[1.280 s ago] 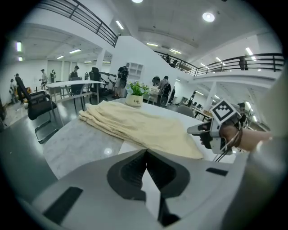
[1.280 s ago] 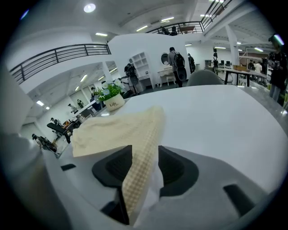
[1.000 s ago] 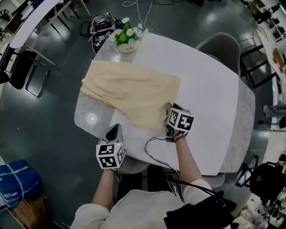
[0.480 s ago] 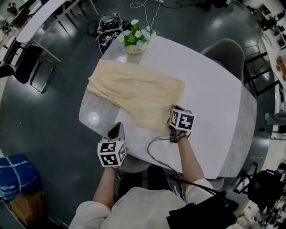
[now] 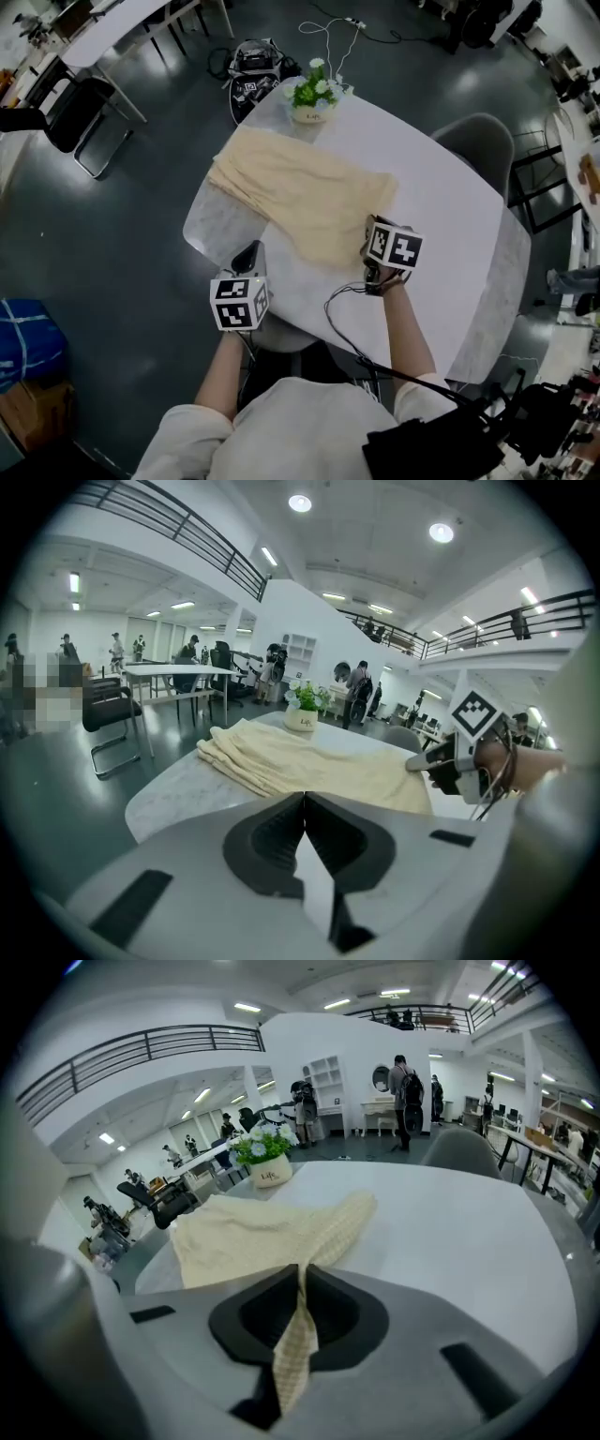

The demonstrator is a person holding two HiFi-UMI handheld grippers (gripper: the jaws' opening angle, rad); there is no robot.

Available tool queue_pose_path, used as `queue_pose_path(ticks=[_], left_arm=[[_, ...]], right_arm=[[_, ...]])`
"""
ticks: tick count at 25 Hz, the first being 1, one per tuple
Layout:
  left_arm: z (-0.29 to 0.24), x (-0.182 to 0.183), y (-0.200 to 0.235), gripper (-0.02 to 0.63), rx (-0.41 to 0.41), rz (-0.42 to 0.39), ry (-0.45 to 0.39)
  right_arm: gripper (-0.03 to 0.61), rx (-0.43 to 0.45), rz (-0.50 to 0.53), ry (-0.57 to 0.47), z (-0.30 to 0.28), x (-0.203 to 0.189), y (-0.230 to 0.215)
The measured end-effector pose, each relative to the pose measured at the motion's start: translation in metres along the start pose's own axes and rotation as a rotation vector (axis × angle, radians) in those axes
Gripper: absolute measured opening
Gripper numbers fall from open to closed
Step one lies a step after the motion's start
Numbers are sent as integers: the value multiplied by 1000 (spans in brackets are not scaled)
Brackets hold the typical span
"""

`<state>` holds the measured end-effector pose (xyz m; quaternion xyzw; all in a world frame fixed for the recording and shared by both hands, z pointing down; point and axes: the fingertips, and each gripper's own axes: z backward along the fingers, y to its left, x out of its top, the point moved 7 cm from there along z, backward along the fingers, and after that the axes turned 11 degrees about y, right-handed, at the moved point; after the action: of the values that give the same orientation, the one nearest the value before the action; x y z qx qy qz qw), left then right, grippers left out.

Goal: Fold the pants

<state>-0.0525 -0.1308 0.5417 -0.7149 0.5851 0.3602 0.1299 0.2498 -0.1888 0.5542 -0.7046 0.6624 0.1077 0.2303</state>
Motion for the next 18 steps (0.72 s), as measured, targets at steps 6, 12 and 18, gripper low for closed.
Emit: queue_pose_path(ticks=[6, 12, 18], left_arm=[[25, 12, 8, 8, 9, 25, -46], [42, 25, 35, 8, 21, 57, -89], [49, 43, 83, 8, 25, 100, -129]], right_arm=[[18, 15, 86, -8, 21, 24, 36], [18, 11, 194, -5, 31, 54, 86], [18, 7, 284, -5, 19, 92, 154]])
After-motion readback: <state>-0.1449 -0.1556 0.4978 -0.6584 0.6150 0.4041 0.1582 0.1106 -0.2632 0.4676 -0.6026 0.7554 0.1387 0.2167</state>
